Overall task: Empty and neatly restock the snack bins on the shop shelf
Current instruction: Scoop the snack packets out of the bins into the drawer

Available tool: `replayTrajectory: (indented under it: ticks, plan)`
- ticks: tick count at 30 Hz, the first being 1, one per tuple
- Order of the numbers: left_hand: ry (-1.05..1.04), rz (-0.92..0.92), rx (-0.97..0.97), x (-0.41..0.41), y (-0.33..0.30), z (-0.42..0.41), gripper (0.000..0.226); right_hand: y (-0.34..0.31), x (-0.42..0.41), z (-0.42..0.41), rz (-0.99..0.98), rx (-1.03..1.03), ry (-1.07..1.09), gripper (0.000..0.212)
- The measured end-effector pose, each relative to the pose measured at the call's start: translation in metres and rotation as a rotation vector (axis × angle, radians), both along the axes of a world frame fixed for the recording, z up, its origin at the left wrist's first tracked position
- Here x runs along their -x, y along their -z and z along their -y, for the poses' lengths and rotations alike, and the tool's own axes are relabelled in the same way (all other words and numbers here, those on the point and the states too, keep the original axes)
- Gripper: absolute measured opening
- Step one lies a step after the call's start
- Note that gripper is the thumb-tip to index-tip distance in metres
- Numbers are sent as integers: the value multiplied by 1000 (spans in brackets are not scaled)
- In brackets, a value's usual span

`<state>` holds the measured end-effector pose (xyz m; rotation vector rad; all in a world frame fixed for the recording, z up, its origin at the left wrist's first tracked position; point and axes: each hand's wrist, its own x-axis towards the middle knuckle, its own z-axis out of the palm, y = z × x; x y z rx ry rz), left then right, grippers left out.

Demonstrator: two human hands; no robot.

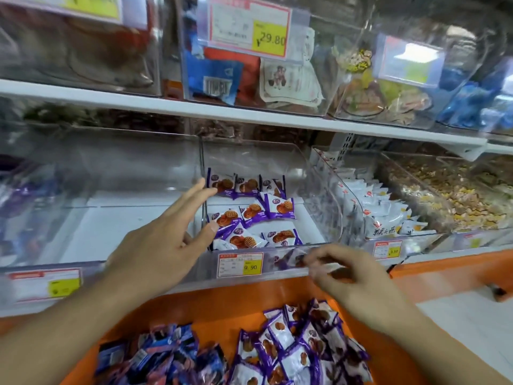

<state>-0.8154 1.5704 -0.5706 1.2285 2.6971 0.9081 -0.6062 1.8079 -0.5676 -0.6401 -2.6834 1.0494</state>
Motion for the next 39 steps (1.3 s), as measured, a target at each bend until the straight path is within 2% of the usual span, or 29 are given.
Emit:
replayTrajectory:
  ticks: [3,5,6,9,11,13,15,21,25,28,33,36,39]
  plan:
    - [-4,6,11,0,-1,0,63,-36,50,13,-238,-13,-18,16]
    - [-6,17,14,-1,-2,0,63,-40,94,7,-265,-84,4,13]
    - [-4,25,13,-1,-3,1,63,-37,118,0,-207,-120,15,22]
    - [3,44,14,0,-6,2,64,-18,180,-27,81,-259,-13,81]
    - [10,55,23,1,-7,3,63,-2,210,-43,225,-254,20,111]
    - [22,59,32,1,-8,4,63,12,228,-53,326,-173,38,126]
    - [34,69,28,4,-7,4,63,21,241,-56,360,-103,-5,130]
    - [48,68,23,8,-2,6,62,34,251,-60,367,-228,-33,117]
    - [40,51,37,7,-2,6,63,34,244,-50,389,-324,-89,87]
    - [34,52,41,6,-1,6,64,36,243,-49,386,-290,-107,80]
    - [30,38,50,4,-2,4,65,40,237,-48,262,-202,-89,62]
    - [23,43,45,5,-1,4,66,37,228,-48,173,-221,-83,49]
    - [11,26,41,6,2,4,66,29,217,-48,76,-253,-72,44]
